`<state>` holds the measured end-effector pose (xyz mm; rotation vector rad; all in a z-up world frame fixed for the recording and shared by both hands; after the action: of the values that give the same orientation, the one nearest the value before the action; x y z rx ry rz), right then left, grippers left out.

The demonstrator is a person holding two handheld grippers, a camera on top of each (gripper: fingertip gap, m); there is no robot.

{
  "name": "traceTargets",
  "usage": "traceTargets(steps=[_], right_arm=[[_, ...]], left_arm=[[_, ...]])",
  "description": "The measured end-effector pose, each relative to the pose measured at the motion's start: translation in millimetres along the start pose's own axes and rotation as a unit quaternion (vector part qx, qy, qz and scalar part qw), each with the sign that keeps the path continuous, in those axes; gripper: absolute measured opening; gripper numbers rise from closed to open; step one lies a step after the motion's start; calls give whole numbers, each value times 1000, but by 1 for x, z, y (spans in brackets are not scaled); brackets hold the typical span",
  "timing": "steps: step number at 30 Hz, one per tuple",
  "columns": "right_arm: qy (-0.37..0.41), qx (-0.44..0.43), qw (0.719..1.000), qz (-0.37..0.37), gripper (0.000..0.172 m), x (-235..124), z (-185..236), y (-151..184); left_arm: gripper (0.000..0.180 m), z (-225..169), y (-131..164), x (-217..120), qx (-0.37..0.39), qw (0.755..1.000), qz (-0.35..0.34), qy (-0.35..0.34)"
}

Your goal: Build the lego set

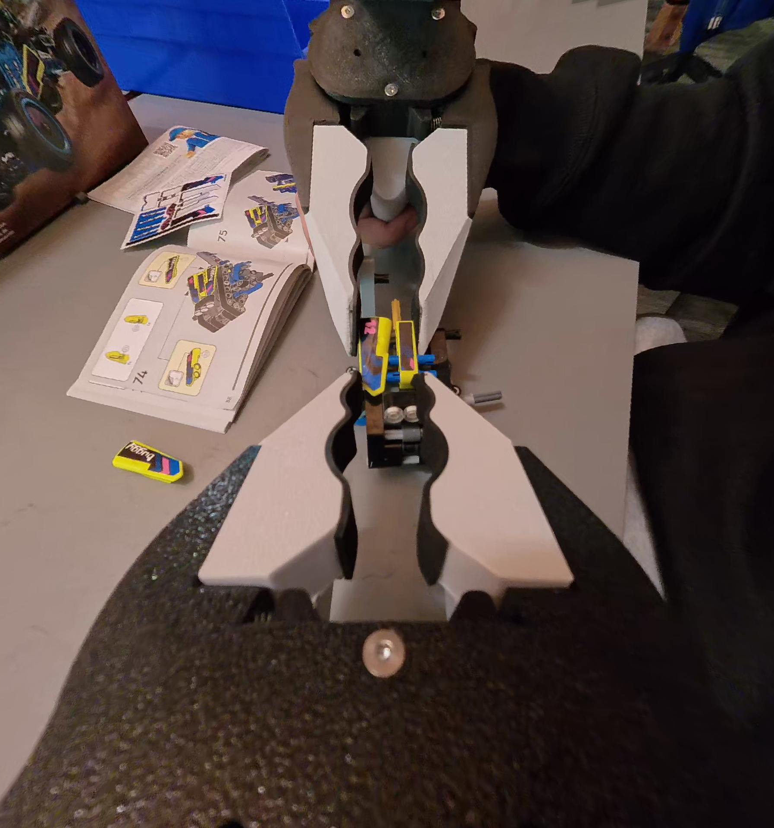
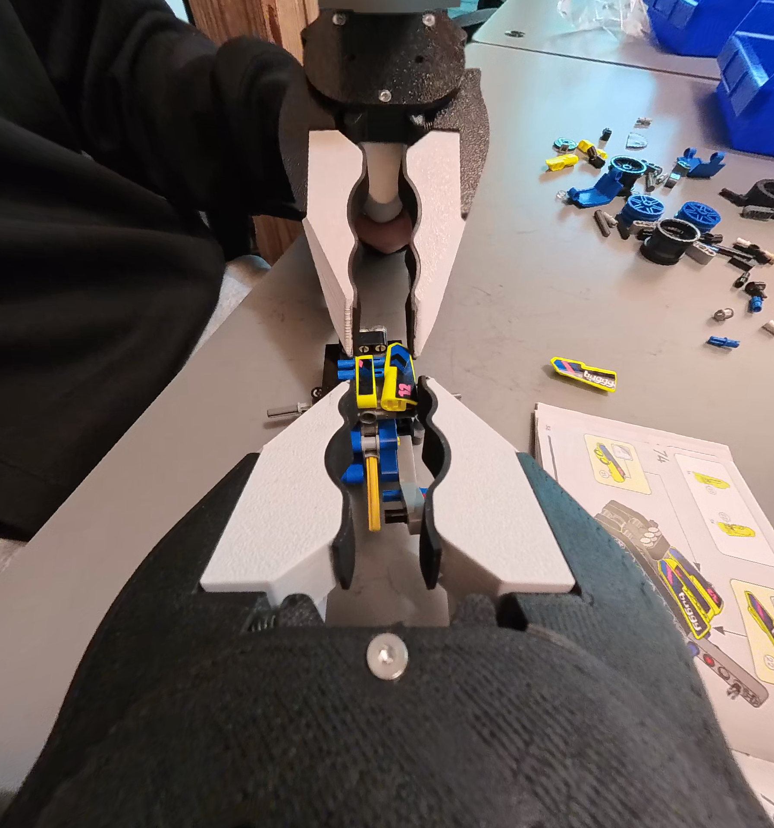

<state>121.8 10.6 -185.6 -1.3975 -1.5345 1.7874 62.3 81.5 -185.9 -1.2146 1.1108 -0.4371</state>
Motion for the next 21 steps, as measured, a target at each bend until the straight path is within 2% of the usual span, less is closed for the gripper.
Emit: traceTargets(steps=[17,19,20,21], right_arm=[[-8,1,1000,1,24,0,1,1],[-8,1,1000,1,24,0,1,1],[-9,0,1000,1,24,-1,1,1],[-9,-2,1000,0,24,-1,2,0]], left_arm=[[25,-3,0,2,-15,1000,-4,13],[25,-4,-1,1,-24,999,-8,33],[36,-6,-1,0,-32,998,-14,54],[34,-5,-1,-1,-43,997,-19,66]])
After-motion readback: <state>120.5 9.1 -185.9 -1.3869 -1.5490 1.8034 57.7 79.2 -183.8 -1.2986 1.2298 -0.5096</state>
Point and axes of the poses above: each gripper's, where its closed fingertips meet, x out along the fingers, y out of its underside, z = x × y across the jaws, the point moved 5 cm from there along -x, back along the fingers, and after that the axes turned 10 degrees about y, right-handed, at the moved point
